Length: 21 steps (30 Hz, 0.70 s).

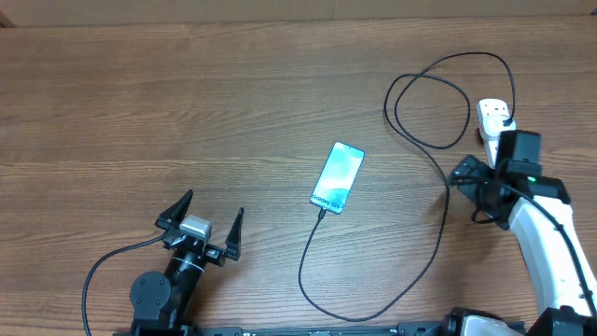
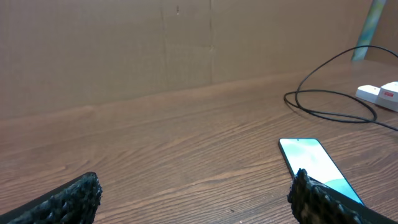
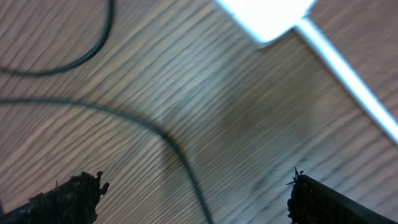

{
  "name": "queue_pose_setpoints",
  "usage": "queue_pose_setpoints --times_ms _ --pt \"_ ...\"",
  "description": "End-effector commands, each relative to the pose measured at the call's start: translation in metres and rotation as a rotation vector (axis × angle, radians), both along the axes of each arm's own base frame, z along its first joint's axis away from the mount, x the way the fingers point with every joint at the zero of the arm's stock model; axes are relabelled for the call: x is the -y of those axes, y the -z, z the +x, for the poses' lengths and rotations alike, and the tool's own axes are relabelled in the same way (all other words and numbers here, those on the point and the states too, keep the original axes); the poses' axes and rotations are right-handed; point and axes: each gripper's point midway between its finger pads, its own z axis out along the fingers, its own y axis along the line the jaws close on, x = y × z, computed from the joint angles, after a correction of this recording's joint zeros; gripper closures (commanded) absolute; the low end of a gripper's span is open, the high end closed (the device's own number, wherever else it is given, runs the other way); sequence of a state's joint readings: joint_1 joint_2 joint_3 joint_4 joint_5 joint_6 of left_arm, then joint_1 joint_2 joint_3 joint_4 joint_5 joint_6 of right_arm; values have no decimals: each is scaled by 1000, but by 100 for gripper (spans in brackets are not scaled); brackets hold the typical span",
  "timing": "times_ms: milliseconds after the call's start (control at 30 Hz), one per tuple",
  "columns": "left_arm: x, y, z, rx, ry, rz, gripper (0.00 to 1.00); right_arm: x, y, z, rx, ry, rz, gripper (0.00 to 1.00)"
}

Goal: Plug charger to phone and switch on socket

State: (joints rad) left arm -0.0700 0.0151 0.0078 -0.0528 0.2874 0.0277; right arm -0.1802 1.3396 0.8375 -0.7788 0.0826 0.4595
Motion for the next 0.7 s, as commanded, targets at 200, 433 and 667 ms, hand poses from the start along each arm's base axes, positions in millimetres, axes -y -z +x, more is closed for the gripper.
queue_pose_setpoints --times_ms 200,433,667 --pt "-2 -1 0 4 -11 -12 0 -19 -6 5 26 -65 -6 0" --pt "-2 -1 0 4 -11 -12 0 -13 -7 8 35 -53 -40 0" --pt "-2 -1 0 4 -11 -12 0 -8 -21 36 163 -46 -66 0"
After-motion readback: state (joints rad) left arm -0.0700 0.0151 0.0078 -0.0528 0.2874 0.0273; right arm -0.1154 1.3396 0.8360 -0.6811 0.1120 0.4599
